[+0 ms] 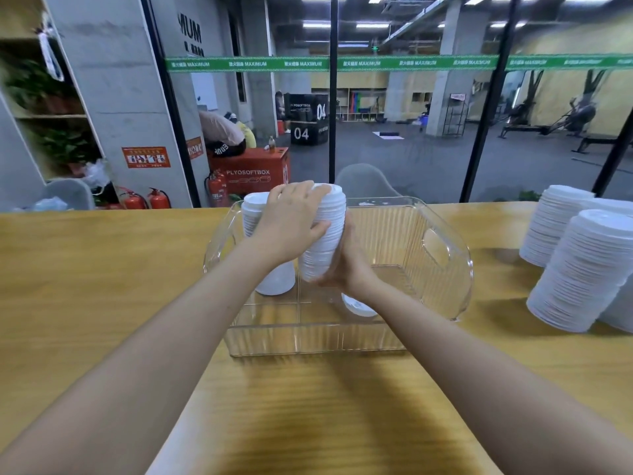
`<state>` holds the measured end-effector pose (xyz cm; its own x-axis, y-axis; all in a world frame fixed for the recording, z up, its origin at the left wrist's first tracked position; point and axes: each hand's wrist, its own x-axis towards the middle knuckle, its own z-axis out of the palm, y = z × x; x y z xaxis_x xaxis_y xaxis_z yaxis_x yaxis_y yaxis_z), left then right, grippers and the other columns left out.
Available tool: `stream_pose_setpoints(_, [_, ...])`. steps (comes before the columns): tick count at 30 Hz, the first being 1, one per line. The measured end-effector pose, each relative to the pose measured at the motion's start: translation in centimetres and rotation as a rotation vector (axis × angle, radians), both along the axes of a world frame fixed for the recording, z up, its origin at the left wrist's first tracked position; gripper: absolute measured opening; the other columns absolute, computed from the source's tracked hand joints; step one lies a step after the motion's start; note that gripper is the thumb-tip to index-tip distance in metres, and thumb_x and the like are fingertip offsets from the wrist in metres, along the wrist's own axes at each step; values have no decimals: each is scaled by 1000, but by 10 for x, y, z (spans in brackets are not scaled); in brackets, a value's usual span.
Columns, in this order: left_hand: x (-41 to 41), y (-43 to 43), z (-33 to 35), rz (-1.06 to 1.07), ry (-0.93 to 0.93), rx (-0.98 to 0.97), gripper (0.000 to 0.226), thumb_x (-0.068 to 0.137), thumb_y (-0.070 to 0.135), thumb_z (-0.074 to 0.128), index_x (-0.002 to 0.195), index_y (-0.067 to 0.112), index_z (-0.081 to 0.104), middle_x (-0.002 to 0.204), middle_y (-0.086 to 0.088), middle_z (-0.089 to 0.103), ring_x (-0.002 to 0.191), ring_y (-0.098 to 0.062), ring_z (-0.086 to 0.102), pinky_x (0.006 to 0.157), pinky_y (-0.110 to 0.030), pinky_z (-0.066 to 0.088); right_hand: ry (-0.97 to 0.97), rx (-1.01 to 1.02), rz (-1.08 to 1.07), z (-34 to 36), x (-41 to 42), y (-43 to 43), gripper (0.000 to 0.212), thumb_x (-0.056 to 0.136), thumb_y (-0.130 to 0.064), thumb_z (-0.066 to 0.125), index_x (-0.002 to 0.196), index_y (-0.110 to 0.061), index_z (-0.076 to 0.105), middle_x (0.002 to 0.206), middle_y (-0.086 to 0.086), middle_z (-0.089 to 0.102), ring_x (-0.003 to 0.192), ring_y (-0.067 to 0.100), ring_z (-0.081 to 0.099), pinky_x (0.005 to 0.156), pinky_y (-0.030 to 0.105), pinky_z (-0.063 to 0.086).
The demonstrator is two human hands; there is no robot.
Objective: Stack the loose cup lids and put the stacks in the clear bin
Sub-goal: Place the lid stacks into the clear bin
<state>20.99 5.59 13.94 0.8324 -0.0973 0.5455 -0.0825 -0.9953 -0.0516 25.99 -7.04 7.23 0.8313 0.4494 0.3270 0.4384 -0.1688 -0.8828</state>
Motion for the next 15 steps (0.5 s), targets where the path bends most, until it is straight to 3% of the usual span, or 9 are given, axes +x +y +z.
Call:
stream_pose_setpoints(1, [1,1,-2,21,4,23,57,97,39,51,148,20,34,149,-5,39,138,-24,34,115,-39,12,85,51,61,-1,3,0,44,104,-53,29,104,-25,63,77,-6,75,68,9,72,58,29,55])
stream_pose_setpoints(3, [4,2,-5,63,18,63,57,97,41,50,148,21,33,149,-5,39,137,-23,35,117,-42,8,184,36,131,-4,3,3,47,101,-59,30,101,-26,63,78,-4,75,66,10,70,63,29,52])
stream_pose_setpoints(5, [6,2,-8,91,52,103,58,98,42,48,149,21,31,149,-5,39,137,-24,36,119,-44,4,113,-51,85,-6,4,6,38,91,-48,62,121,-25,56,110,2,70,86,9,67,71,23,50])
stream_pose_setpoints(7, [7,2,-12,106,94,147,59,99,43,46,151,21,28,151,-6,38,138,-24,35,119,-46,0,60,-222,26,-12,11,7,69,75,-43,78,134,-23,47,133,6,56,108,16,59,82,23,45])
stream_pose_setpoints(9, [7,1,-17,118,116,189,62,99,44,45,152,21,23,153,-6,35,141,-23,33,119,-47,-4,98,-293,54,-13,11,5,54,86,-63,58,118,-20,59,124,9,59,101,22,59,77,31,47])
stream_pose_setpoints(10, [7,1,-19,124,119,206,63,99,44,45,153,21,21,154,-6,34,142,-22,31,119,-48,-5,124,-330,45,-11,13,5,54,87,-62,58,120,-19,58,124,10,60,102,24,59,77,33,48])
stream_pose_setpoints(11, [7,1,-20,127,120,216,63,100,44,45,153,21,20,155,-6,33,142,-22,30,119,-48,-7,21,-423,33,-10,14,2,62,83,-51,70,133,-20,49,130,11,57,110,26,58,84,35,49])
stream_pose_setpoints(13, [6,1,-22,127,116,221,64,100,43,45,154,21,19,156,-6,31,144,-21,29,119,-49,-8,-29,-484,-49,-15,19,-6,111,74,-18,84,156,-21,9,146,11,45,128,28,50,100,35,44])
stream_pose_setpoints(15, [5,3,-25,127,105,212,65,100,43,45,154,21,17,158,-6,28,144,-21,27,119,-49,-8,-46,-551,-67,-8,16,-16,123,81,-19,80,155,-20,-19,151,15,41,131,32,48,106,37,39])
